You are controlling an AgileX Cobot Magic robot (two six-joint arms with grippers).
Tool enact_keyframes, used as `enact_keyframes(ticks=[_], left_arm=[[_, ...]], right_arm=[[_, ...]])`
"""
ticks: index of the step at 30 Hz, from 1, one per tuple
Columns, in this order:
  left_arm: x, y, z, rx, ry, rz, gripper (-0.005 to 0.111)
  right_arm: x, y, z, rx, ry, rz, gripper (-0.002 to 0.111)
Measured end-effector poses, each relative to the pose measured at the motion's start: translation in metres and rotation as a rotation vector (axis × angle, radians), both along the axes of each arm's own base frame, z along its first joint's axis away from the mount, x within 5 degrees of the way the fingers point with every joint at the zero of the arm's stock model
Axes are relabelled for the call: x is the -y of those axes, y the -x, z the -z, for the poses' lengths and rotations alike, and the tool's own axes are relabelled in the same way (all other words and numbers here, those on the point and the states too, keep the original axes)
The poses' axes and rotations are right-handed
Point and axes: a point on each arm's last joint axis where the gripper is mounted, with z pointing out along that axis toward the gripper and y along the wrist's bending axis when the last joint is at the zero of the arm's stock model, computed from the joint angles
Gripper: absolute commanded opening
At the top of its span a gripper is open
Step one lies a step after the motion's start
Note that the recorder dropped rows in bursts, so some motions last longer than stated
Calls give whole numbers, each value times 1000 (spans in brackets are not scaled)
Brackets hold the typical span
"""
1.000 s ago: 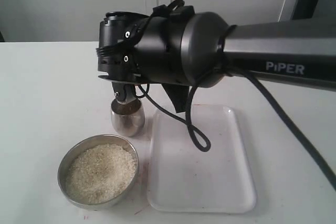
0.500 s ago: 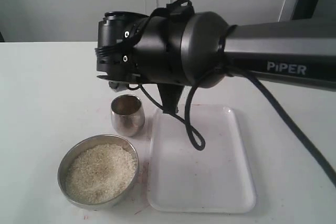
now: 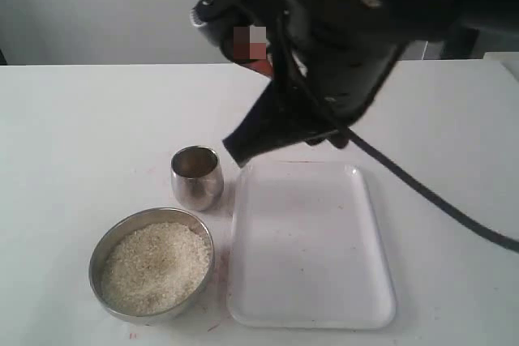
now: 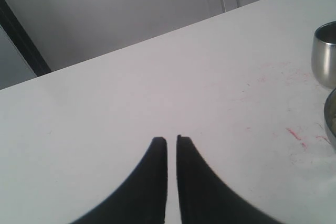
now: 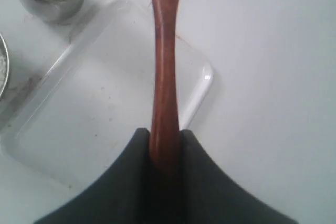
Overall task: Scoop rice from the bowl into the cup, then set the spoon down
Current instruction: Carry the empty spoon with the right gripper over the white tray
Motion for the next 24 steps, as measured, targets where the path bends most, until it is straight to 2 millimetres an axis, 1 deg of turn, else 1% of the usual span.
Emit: enact_keyframes(ticks=[2, 6, 11, 14, 17, 19, 24], left_arm=[[0, 0, 0, 0, 0, 0, 14], [0, 0, 0, 0, 0, 0, 14], [0, 0, 0, 0, 0, 0, 14], [0, 0, 0, 0, 0, 0, 14], [0, 0, 0, 0, 0, 0, 14], [0, 0, 0, 0, 0, 0, 14], [0, 0, 0, 0, 0, 0, 14]], right_arm=[[13, 14, 5, -22, -28, 45, 0], [36, 36, 21, -62, -60, 143, 0], [53, 57, 41, -126, -112, 262, 0], [57, 66, 55, -186, -123, 309, 0], [55, 71, 67, -234, -166, 318, 0], [51, 71, 71, -242, -217, 305, 0], [41, 66, 71, -193, -325, 255, 0]])
